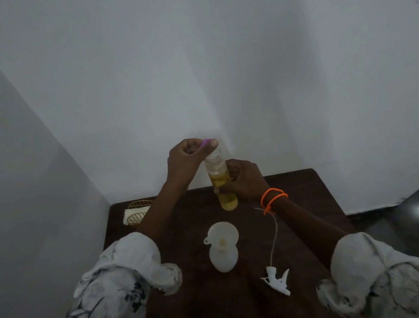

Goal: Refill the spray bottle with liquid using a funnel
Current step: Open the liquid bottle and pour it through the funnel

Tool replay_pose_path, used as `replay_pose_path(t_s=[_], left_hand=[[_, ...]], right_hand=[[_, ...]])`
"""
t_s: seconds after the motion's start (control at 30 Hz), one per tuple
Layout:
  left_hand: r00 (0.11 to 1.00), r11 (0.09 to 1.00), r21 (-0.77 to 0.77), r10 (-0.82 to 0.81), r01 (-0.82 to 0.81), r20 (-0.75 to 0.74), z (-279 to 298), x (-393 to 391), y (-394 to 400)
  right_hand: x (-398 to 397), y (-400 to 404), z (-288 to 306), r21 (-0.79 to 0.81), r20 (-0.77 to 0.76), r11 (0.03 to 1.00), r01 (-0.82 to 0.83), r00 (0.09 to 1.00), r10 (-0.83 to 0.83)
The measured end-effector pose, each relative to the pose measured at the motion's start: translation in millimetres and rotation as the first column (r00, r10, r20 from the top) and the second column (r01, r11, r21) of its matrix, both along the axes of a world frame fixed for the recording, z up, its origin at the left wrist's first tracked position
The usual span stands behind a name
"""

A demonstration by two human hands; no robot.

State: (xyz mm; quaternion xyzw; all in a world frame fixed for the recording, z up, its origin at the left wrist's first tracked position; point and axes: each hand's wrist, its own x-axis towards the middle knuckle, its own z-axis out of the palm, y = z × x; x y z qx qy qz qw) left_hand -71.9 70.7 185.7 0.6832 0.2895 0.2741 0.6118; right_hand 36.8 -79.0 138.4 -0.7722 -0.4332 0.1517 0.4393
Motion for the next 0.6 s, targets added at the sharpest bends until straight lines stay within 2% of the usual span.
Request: replay_pose_path(t_s=[0.07, 0.17, 0.23, 0.4, 0.6], left_hand=[[0.999, 0.999, -0.050, -0.013, 0.015, 0.038, -5, -2, 0], [0.988, 0.972, -0.232, -0.010, 0.046, 0.156, -9, -6, 0], [0.981, 0.953, -0.297, -0.004, 0.062, 0.192, -10, -10, 0], [0.979, 0.907, -0.417, 0.033, 0.055, 0.203, -28, -25, -3], [0.981, 0.836, -0.548, 0.097, 0.012, 0.169, -66, -46, -5]], right_hand=[[0, -1, -2, 0.001, 0.004, 1.000, 0.004, 1.000, -0.004], [0, -3, -5, 0.006, 0.006, 1.000, 0.003, 1.000, -0.003], [1, -5, -7, 0.008, 0.013, 1.000, -0.001, 1.000, 0.001], [3, -13, -16, -0.013, 0.010, 1.000, -0.006, 1.000, 0.006], [4, -30, -31, -0.097, 0.078, 0.995, -0.018, 0.997, 0.025]])
